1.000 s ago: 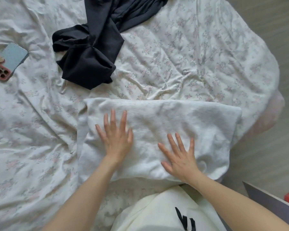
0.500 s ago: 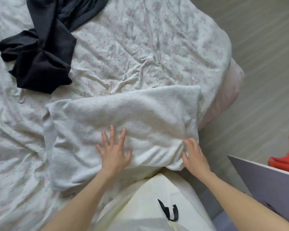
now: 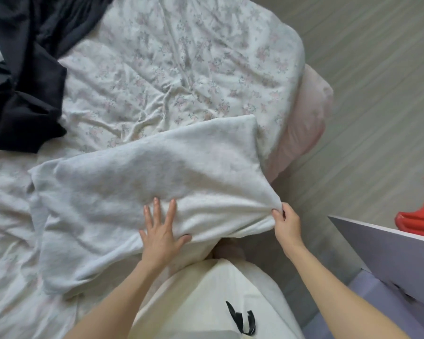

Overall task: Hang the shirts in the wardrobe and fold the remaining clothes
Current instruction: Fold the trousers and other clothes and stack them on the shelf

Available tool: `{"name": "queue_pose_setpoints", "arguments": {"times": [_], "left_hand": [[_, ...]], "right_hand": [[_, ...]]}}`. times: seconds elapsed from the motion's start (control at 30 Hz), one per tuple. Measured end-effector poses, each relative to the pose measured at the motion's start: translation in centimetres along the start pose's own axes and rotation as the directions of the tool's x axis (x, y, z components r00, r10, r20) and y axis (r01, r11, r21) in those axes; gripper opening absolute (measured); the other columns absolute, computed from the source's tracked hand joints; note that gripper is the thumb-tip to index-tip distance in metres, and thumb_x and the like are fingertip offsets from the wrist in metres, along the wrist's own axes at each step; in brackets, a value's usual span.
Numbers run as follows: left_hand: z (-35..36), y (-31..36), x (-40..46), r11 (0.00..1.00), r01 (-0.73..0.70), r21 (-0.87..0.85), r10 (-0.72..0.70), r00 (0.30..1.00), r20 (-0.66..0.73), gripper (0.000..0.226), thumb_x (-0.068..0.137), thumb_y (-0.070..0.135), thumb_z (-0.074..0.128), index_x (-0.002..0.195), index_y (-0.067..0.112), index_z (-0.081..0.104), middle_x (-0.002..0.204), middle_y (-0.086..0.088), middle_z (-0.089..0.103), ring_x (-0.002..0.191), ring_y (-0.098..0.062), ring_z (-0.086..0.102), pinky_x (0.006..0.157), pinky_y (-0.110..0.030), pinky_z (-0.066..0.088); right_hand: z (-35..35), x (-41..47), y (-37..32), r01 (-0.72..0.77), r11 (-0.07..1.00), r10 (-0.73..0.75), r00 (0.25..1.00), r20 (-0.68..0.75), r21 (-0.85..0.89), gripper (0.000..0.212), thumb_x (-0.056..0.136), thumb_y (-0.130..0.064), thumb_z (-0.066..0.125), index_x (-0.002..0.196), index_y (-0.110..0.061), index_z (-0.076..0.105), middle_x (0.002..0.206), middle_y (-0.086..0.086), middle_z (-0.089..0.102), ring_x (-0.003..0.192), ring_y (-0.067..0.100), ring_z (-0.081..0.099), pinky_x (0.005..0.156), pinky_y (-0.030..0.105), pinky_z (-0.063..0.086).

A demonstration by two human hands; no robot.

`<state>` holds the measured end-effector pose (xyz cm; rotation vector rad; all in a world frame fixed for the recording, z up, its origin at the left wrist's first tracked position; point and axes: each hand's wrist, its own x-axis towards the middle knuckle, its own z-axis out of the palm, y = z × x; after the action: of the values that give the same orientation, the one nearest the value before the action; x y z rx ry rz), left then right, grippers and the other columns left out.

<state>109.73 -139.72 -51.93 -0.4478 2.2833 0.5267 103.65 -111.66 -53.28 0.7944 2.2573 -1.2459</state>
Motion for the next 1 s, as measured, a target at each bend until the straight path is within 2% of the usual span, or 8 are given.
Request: {"name": "queue_pose_setpoints", "arguments": {"times": [0.17, 0.33, 0.5, 0.6, 0.7, 0.8, 0.87, 1.0], "left_hand": [[0.1, 1.2, -0.1, 0.998, 0.044, 0.044, -0.044, 0.999, -0.008, 0.093, 0.085, 0.042, 0.059, 0.146, 0.039, -0.01, 0.149, -0.002, -0.035, 0.137, -0.029, -0.032, 0.111, -0.062, 0.008], [-0.5, 4.5, 0.5, 0.961, -0.12, 0.25, 0.163, 0.974, -0.157, 0.083, 0.089, 0.046, 0.046, 0.141, 0.041, -0.018, 0.146, 0.0, -0.04, 0.133, -0.027, -0.039, 0.109, -0.063, 0.0], [-2.6, 8.7, 3.8, 0.91, -0.196, 0.365, 0.265, 0.952, -0.151, 0.075, 0.091, 0.057, 0.033, 0.135, 0.046, -0.027, 0.138, 0.005, -0.048, 0.126, -0.028, -0.046, 0.106, -0.066, -0.005], [-3.5, 9.9, 6.0, 0.934, -0.158, 0.322, 0.206, 0.971, -0.123, 0.069, 0.09, 0.063, 0.028, 0.142, 0.047, -0.014, 0.148, 0.003, -0.037, 0.131, -0.028, -0.041, 0.106, -0.068, 0.0], [-3.3, 9.7, 7.5, 0.943, -0.087, 0.321, 0.127, 0.986, -0.104, 0.069, 0.089, 0.062, 0.033, 0.143, 0.048, -0.008, 0.153, 0.001, -0.029, 0.134, -0.031, -0.037, 0.105, -0.069, 0.003], [-2.8, 9.5, 8.0, 0.932, -0.066, 0.357, 0.111, 0.988, -0.106, 0.072, 0.089, 0.061, 0.035, 0.142, 0.048, -0.011, 0.153, 0.002, -0.028, 0.133, -0.034, -0.037, 0.103, -0.07, 0.002], [-2.5, 9.6, 8.2, 0.933, -0.069, 0.352, 0.113, 0.988, -0.105, 0.072, 0.089, 0.06, 0.035, 0.142, 0.047, -0.012, 0.153, 0.002, -0.028, 0.133, -0.035, -0.037, 0.103, -0.071, 0.0], [-3.0, 9.5, 8.0, 0.962, -0.105, 0.253, 0.133, 0.986, -0.097, 0.072, 0.089, 0.048, 0.041, 0.145, 0.043, -0.004, 0.155, 0.003, -0.023, 0.135, -0.032, -0.035, 0.105, -0.069, -0.002]], "right_hand": [[1.3, 0.9, 0.4, -0.208, 0.976, 0.211, 0.977, 0.027, -0.068, 0.022, 0.092, -0.005, 0.048, 0.113, -0.004, 0.054, 0.108, 0.013, 0.058, 0.096, 0.025, 0.054, 0.081, 0.031, 0.043], [2.0, 3.5, -5.6, 0.112, 0.984, -0.096, 0.989, 0.116, -0.14, 0.056, 0.091, -0.016, 0.045, 0.144, -0.017, 0.027, 0.148, 0.001, 0.03, 0.134, 0.019, 0.033, 0.104, 0.033, 0.03], [2.6, 7.4, -11.3, 0.478, 0.778, -0.402, 0.878, 0.261, -0.409, 0.074, 0.092, -0.026, 0.049, 0.149, -0.015, 0.003, 0.157, 0.003, 0.004, 0.144, 0.018, 0.006, 0.117, 0.034, 0.011], [3.1, 10.6, -14.4, 0.526, 0.723, -0.407, 0.848, 0.338, -0.448, 0.088, 0.089, -0.03, 0.056, 0.149, -0.016, -0.008, 0.158, 0.002, -0.006, 0.145, 0.02, -0.001, 0.118, 0.037, 0.009], [3.8, 12.8, -16.1, 0.318, 0.935, -0.273, 0.928, 0.255, -0.155, 0.093, 0.082, -0.025, 0.066, 0.149, -0.011, 0.003, 0.153, 0.008, 0.021, 0.139, 0.024, 0.023, 0.114, 0.038, 0.023], [3.6, 12.8, -15.5, 0.178, 0.983, -0.182, 0.932, 0.313, 0.042, 0.046, 0.077, -0.011, 0.068, 0.12, -0.004, 0.053, 0.114, 0.009, 0.062, 0.111, 0.024, 0.059, 0.088, 0.032, 0.051], [3.2, 11.4, -14.0, 0.156, 0.987, -0.157, 0.901, 0.405, 0.037, 0.023, 0.077, -0.007, 0.069, 0.098, -0.013, 0.061, 0.095, -0.001, 0.065, 0.093, 0.011, 0.065, 0.068, 0.015, 0.052], [2.1, 8.8, -11.3, 0.209, 0.951, -0.075, 0.872, 0.484, -0.228, 0.049, 0.083, -0.019, 0.064, 0.126, -0.01, 0.044, 0.123, 0.005, 0.056, 0.113, 0.02, 0.055, 0.094, 0.035, 0.046]]}}
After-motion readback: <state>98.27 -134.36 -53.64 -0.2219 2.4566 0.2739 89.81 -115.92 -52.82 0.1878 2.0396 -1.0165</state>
